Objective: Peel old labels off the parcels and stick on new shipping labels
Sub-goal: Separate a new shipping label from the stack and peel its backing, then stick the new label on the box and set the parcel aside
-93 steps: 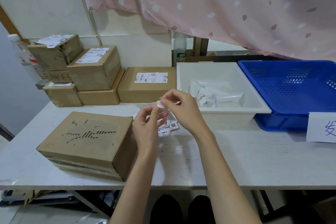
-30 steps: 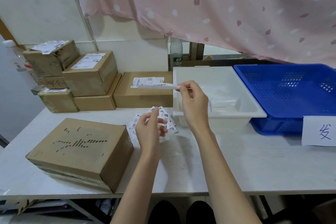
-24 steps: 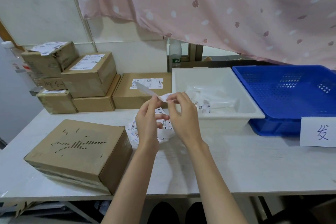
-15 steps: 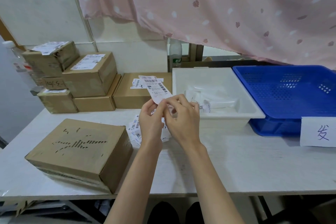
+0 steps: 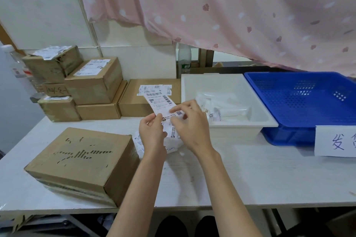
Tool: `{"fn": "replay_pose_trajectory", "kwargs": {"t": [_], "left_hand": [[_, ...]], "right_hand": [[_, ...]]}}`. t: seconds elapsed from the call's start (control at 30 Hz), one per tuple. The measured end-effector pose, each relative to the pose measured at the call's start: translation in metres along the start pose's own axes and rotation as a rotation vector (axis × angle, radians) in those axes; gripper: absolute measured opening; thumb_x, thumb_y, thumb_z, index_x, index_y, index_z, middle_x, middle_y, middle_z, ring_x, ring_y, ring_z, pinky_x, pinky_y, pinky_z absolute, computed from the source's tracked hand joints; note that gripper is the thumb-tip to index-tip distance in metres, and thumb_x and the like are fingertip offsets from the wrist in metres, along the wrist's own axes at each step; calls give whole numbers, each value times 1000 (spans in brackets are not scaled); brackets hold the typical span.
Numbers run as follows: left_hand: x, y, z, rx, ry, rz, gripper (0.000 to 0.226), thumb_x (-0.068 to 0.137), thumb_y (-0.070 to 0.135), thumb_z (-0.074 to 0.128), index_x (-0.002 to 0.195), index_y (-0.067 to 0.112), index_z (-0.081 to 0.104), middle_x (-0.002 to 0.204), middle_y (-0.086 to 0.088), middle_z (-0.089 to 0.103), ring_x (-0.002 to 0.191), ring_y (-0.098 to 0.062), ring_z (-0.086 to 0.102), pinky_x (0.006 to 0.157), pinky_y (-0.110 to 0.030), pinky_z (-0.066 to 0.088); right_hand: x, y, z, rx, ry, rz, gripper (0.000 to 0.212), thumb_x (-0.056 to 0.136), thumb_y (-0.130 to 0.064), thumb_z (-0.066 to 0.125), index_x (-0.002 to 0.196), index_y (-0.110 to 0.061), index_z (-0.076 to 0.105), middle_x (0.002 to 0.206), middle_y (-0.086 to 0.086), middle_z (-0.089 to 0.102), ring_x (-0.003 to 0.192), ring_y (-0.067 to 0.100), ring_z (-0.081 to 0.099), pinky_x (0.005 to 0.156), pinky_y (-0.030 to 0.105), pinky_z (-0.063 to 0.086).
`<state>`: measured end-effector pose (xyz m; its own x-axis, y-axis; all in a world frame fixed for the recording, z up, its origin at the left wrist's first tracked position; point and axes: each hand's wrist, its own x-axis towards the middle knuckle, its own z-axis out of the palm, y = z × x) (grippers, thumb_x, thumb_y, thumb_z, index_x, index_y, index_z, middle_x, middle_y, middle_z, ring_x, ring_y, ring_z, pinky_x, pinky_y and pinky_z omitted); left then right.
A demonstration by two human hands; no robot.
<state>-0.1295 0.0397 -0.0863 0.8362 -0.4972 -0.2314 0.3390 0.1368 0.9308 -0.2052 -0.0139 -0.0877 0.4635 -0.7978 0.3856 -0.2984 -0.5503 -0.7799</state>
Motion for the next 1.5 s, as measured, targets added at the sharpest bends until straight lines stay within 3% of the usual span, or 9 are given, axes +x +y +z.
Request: {"fn": "replay_pose_trajectory", "kwargs": {"t": [0.13,0.37,0.5,0.73,0.9,1.03,1.17,1.37,1.5], "left_hand": [[-4,3,0,-1,4,-19,12,97,20,58,108,14,57,86,4,51,71,-8,46,60,-19,41],[-14,10,1,-20,-11,-47,8,97,21,60,95,14,57,85,2,52,66,-10,42,54,-19,37],[-18,18,2,-45,-22,-24,9,96,19,60,97,11,58,86,0,55,63,-9,44,50,-17,39],[-30,36,-9,-16,29,102,14,95,18,61,87,11,53,68,1,49,55,-9,44,44,-14,38],[-40,50,-32,40,142,276,17,92,24,65,80,15,56,73,7,53,69,-12,48,67,-27,39],[-45,57,-58,92,231,342,18,92,21,62,79,12,54,85,0,57,61,1,48,57,-11,38],[-46,62,-85,204,359,380,17,89,23,61,79,10,59,102,3,53,71,3,49,69,-27,38],[-49,60,-128,511,577,394,24,81,27,66,61,23,54,88,14,51,96,-18,53,83,-39,39],[-50,58,-147,622,584,325,21,82,29,66,64,21,60,86,14,51,98,-18,52,74,-32,32]], "right_hand": [[12,6,-3,-83,151,211,27,95,-42,51,94,-20,67,103,-6,54,101,17,47,87,34,43],[20,-2,-7,81,161,281,23,88,-28,64,67,-21,59,81,-12,54,100,23,54,83,35,45],[22,-7,-10,177,129,370,27,84,-44,68,75,-21,58,78,-8,63,77,14,61,78,37,50],[21,-26,-3,474,96,351,18,80,-16,75,84,-22,59,83,1,72,78,13,67,63,24,46],[24,-51,14,491,-76,265,4,80,-16,76,79,-19,74,74,-6,72,78,19,71,78,33,58],[23,-72,29,496,-161,211,6,81,-17,74,76,-20,73,68,-11,69,70,6,63,71,26,51],[17,-88,45,512,-203,217,6,82,-18,72,76,-19,73,79,-6,73,83,13,67,81,32,53],[-4,-101,71,474,-282,175,8,81,-19,73,75,-13,72,66,-5,64,63,6,54,62,17,44],[-14,-101,90,360,-277,177,18,75,-29,79,74,-14,69,55,-12,56,58,7,54,59,23,41]]}}
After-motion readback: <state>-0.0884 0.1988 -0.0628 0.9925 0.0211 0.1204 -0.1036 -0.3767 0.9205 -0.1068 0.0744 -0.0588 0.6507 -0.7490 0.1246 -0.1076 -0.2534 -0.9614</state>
